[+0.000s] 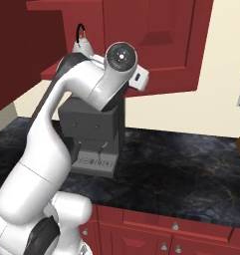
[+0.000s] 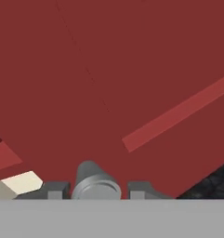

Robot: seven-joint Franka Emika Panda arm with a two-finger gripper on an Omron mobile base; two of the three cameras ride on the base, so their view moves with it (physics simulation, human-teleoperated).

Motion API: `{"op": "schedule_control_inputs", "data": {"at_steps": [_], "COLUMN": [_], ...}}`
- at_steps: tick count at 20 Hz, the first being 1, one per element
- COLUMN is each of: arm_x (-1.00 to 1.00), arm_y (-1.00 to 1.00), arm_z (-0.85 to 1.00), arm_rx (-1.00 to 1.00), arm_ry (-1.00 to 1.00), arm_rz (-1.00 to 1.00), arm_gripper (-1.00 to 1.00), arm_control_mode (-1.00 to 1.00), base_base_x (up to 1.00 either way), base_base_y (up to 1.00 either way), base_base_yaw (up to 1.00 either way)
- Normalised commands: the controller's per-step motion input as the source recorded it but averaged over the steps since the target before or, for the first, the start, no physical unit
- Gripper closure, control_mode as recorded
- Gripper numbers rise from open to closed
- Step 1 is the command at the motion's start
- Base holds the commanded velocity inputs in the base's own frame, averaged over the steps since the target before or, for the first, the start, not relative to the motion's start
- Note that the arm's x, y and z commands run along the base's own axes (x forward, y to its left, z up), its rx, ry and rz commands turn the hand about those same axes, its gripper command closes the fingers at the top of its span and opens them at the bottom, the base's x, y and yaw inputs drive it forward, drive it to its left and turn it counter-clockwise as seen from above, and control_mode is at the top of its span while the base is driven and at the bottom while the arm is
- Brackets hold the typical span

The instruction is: Open the cabinet, pick the kettle from the cabinet, and place it in the sink.

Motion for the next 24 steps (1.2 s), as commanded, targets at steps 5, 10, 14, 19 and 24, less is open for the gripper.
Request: {"op": "schedule_control_inputs", "data": {"at_steps": [5, 10, 14, 19, 24], "arm_x": [-0.45, -0.44, -0.38, -0.33, -0.29], "arm_y": [-0.46, -0.54, -0.53, -0.53, -0.47], "arm_z": [0.00, 0.00, 0.00, 0.00, -0.02], "arm_rx": [0.00, 0.00, 0.00, 0.00, 0.00], "arm_ry": [0.00, 0.00, 0.00, 0.00, 0.01], "arm_rz": [0.02, 0.04, 0.05, 0.06, 0.02], "arm_gripper": [1.00, 1.00, 1.00, 1.00, 1.00], "arm_control_mode": [-1.00, -1.00, -1.00, -1.00, -1.00], "base_base_x": [0.00, 0.00, 0.00, 0.00, 0.00], "base_base_y": [0.00, 0.00, 0.00, 0.00, 0.00], "base_base_yaw": [0.00, 0.00, 0.00, 0.00, 0.00]}}
